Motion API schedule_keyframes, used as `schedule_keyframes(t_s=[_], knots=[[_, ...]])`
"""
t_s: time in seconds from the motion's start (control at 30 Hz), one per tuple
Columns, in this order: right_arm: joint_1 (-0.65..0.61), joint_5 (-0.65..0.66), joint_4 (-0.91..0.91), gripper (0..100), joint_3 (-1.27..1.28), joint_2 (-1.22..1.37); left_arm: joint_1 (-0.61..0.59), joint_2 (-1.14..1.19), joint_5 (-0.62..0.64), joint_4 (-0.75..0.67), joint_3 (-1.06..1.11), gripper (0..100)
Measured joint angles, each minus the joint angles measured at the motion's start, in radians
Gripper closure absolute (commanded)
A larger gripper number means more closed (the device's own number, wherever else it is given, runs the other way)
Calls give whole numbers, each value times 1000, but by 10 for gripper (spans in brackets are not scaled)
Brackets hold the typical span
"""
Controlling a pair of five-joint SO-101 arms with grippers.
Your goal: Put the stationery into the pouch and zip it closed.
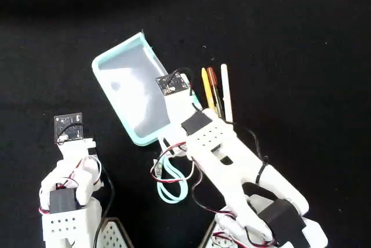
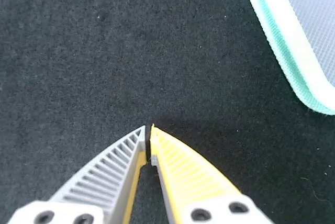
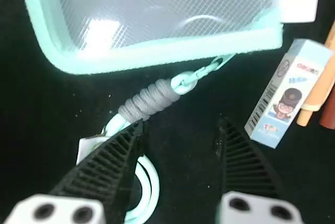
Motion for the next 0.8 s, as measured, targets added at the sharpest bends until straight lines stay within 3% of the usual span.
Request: schedule_keyframes(t_s=[0.2,0.47,0.63,0.8], knots=[[-3,0,-160,773,120,0,0,0,0,0,0,970],[0,31,-221,776,123,0,0,0,0,0,0,970],[100,32,-288,776,132,0,0,0,0,0,0,970],[115,32,-296,776,132,0,0,0,0,0,0,970]])
